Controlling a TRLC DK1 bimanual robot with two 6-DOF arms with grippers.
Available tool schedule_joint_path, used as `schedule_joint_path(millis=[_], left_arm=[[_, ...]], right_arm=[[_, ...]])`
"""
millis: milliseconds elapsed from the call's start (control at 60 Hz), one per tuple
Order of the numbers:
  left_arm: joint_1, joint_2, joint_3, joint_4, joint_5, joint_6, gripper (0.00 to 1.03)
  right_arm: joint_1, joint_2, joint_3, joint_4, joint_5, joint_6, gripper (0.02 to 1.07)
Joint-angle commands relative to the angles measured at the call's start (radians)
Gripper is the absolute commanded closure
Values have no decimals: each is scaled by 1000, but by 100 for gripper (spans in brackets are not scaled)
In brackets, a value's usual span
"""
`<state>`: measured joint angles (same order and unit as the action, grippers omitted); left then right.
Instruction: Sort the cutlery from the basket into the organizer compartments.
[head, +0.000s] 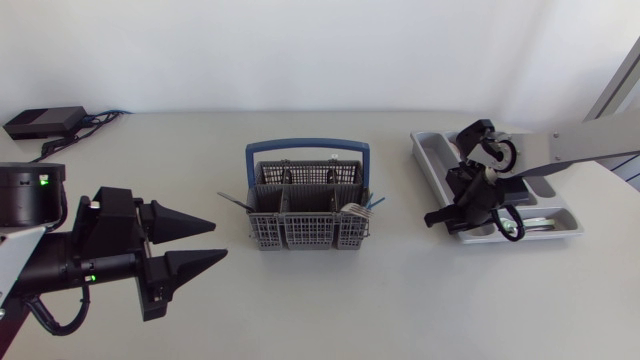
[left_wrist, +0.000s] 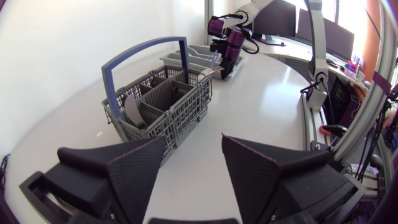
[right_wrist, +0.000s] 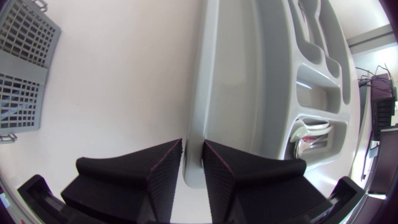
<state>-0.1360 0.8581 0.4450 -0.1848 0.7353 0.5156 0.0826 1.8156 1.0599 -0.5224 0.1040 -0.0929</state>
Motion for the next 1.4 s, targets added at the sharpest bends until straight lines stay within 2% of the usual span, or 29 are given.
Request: schedule_joint_path(millis=[0,117,183,250,400,717,867,1033,1083,1200,1383], left_arm=[[21,-19,-26,-1,9,-3,40],[39,-27,-31,-4,16,3,40],[41,-27,-31,-4,16,3,40],[38,-27,-31,-4,16,3,40],[38,-27,-31,1,16,3,40],[13,16,0,31,13,-26,40],[-2,59,40,56,-5,-40,41],[-33,154,50,199,-86,-100,41],[-54,191,58,214,-106,-106,41],[-134,252,50,312,-232,-121,41],[-157,351,83,377,-295,-134,58]], right_arm=[[62,-12,43,-31,-13,56,72],[101,19,106,-50,-3,91,69],[103,42,143,-64,6,97,59],[103,53,153,-64,16,99,58],[105,-13,107,-39,17,81,34],[132,-292,23,-28,6,33,34],[164,-432,-23,-22,-70,-13,34],[195,-480,-61,-25,-87,-19,34],[204,-486,-74,-21,-86,-21,32],[206,-481,-101,-16,-87,-31,30],[213,-481,-146,5,-92,-44,30]])
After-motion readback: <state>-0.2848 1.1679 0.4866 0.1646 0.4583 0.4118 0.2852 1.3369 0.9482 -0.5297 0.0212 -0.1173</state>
